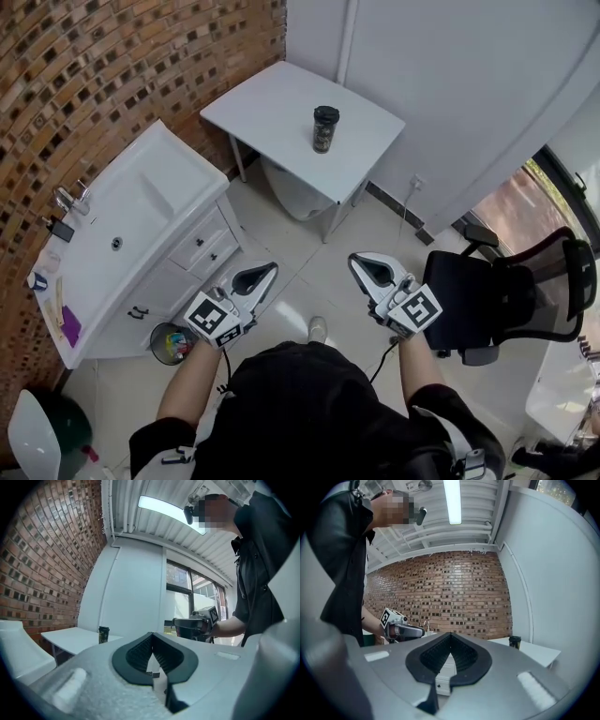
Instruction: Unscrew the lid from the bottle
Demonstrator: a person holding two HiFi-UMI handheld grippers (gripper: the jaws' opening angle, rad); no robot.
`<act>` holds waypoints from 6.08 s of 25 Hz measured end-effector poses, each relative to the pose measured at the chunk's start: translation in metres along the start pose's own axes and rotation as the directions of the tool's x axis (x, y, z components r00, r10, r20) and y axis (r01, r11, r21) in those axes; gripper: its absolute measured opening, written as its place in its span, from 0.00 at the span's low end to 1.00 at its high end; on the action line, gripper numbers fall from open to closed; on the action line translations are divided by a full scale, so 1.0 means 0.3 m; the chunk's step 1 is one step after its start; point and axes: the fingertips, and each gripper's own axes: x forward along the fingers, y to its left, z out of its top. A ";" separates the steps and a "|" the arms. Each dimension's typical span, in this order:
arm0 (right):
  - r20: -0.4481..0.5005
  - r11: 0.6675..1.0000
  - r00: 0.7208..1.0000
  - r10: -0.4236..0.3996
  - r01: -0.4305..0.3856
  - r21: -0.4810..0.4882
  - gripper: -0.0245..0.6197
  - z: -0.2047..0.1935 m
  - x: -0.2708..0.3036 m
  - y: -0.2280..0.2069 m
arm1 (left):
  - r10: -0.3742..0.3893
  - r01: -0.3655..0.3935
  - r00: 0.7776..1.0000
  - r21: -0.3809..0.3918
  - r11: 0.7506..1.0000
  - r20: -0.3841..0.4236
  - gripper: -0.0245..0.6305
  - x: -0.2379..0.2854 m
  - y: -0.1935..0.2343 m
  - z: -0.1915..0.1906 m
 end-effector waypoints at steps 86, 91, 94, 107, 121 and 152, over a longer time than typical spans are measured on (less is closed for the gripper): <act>-0.192 0.977 0.981 -0.016 0.057 0.206 0.05 -0.563 0.673 -1.557 | 0.027 -0.030 0.977 -0.013 0.999 -0.212 0.66 1.405 1.238 -0.570; -0.177 0.975 0.984 -0.016 0.055 0.215 0.05 -0.518 0.718 -1.563 | 0.003 -0.006 0.976 -0.016 1.000 -0.220 0.66 1.431 1.241 -0.571; -0.131 0.978 0.991 -0.034 0.060 0.198 0.19 -0.477 0.753 -1.559 | -0.011 0.004 0.976 -0.032 0.999 -0.219 0.66 1.434 1.235 -0.572; -0.075 0.995 0.996 0.039 -0.032 0.094 0.75 -0.431 0.979 -1.410 | -0.022 0.015 0.976 -0.035 0.999 -0.217 0.65 1.435 1.238 -0.576; -0.093 0.991 0.988 -0.127 0.131 0.033 0.76 -0.456 1.072 -1.403 | -0.034 0.027 0.975 -0.034 0.999 -0.219 0.64 1.442 1.233 -0.572; -0.210 0.783 0.764 0.610 -0.622 0.013 0.75 -0.492 1.051 -1.323 | -0.203 0.199 0.952 -0.041 0.979 -0.229 0.64 1.436 1.220 -0.570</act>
